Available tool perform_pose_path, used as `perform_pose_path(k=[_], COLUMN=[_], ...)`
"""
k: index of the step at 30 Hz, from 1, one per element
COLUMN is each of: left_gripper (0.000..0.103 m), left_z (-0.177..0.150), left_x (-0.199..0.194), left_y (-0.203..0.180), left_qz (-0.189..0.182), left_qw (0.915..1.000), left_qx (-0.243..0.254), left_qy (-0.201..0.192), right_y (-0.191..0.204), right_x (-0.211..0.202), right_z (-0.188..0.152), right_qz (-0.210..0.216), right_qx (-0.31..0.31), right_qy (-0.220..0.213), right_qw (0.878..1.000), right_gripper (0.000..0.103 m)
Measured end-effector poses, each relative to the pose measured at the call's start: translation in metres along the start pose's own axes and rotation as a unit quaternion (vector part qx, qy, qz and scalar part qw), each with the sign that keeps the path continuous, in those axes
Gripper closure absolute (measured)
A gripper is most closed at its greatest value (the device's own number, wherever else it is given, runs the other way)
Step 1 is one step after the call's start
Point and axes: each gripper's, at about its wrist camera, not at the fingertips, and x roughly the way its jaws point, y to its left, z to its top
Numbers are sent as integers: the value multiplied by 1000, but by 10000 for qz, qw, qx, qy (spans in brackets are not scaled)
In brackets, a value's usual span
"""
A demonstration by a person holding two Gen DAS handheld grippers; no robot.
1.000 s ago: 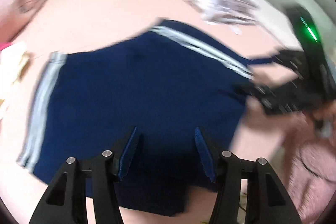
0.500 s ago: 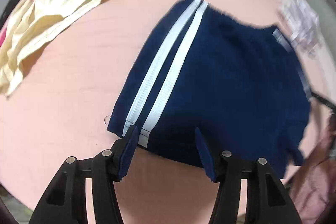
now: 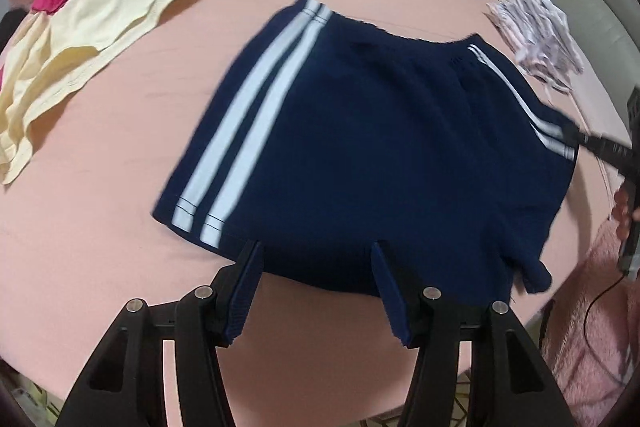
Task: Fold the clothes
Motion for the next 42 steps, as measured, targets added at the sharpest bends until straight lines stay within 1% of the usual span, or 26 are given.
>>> perform_pose_path(k=[1, 2, 4, 5, 6, 8, 10, 12, 15, 17, 18, 19, 20, 21, 22, 24, 25, 26, 28, 29, 30, 32, 34, 36, 40, 42], left_gripper=[50, 50, 50, 50, 50, 50, 50, 50, 50, 50, 50, 50, 47, 41, 41, 41, 41, 42, 45, 66, 96, 98, 98, 98, 98, 98], left_z=[-1, 0, 4, 6, 9, 10, 3, 1, 3, 8, 9, 10, 11, 13, 19, 24, 21, 24, 31, 35, 38, 43, 47, 51, 64, 70], left_x=[-1, -2, -2, 0, 4, 8, 11, 18, 21, 18, 17, 16, 15, 17, 29, 41, 35, 42, 56, 63, 69, 73, 61, 41, 10, 8], left_y=[-2, -2, -1, -3, -10, -22, -31, -42, -54, -61, -64, -68, -73, -79, -85, -97, -101, -107, -120, -126, -132, -139, -132, -120, -73, -45], left_qz=[-86, -277, -688, -787, -705, -654, -963, -1107, -1429, -1858, -1978, -2075, -2140, -2103, -1994, -1803, -1770, -1741, -1682, -1652, -1578, -1361, -1640, -1555, -1215, -849], left_qw=[10000, 9996, 9971, 9961, 9968, 9974, 9948, 9933, 9890, 9812, 9786, 9763, 9746, 9754, 9776, 9809, 9814, 9823, 9839, 9845, 9858, 9892, 9852, 9857, 9896, 9928], left_qx=[-4, -62, -303, -375, -335, -184, -206, -243, -233, -267, -284, -321, -358, -401, -450, -471, -425, -339, -166, -80, 14, 188, 232, 460, 716, 832], left_qy=[-22, -60, -104, -125, -157, -241, -255, -212, -311, -449, -493, -530, -553, -533, -495, -557, -607, -601, -589, -583, -570, -508, -453, -467, -298, -161], right_y=[-13, -6, 4, 25, 50, 85, 101, 101, 87, 73, 64, 55, 43, 34, 26, 16, 13, 9, 0, -2, -3, -4, -5, -1, 25, 44], right_x=[-16, -25, -47, -43, -29, -2, 30, 39, 8, -32, -46, -58, -68, -70, -61, -38, -23, -15, -17, -18, -15, -9, -23, -29, -38, -36], right_z=[-5, -6, -42, -47, -52, -66, -81, -95, -98, -96, -95, -94, -92, -90, -86, -86, -87, -89, -94, -96, -98, -101, -105, -108, -103, -98], right_qz=[115, 238, 457, 621, 857, 1091, 868, 796, 1645, 2499, 2655, 2592, 2223, 1657, 986, 151, -60, -140, -32, 27, 51, 1, -10, 25, 165, 267], right_qx=[-68, -200, -483, -641, -794, -1098, -1440, -1397, -1120, -993, -924, -860, -793, -773, -809, -955, -985, -943, -708, -622, -584, -590, -650, -755, -1183, -1311], right_qy=[-67, -134, -125, -101, -68, 198, 682, 1097, 885, 658, 373, -51, -468, -605, -545, -200, -44, 101, 211, 206, 197, 236, 290, 331, 229, 162], right_qw=[9999, 9994, 9977, 9960, 9931, 9877, 9834, 9809, 9760, 9609, 9589, 9620, 9706, 9813, 9903, 9951, 9951, 9954, 9973, 9978, 9981, 9980, 9975, 9966, 9926, 9909], right_gripper=[96, 96, 96, 96, 95, 94, 90, 89, 87, 57, 35, 32, 32, 32, 32, 35, 36, 36, 36, 36, 36, 36, 36, 36, 35, 35])
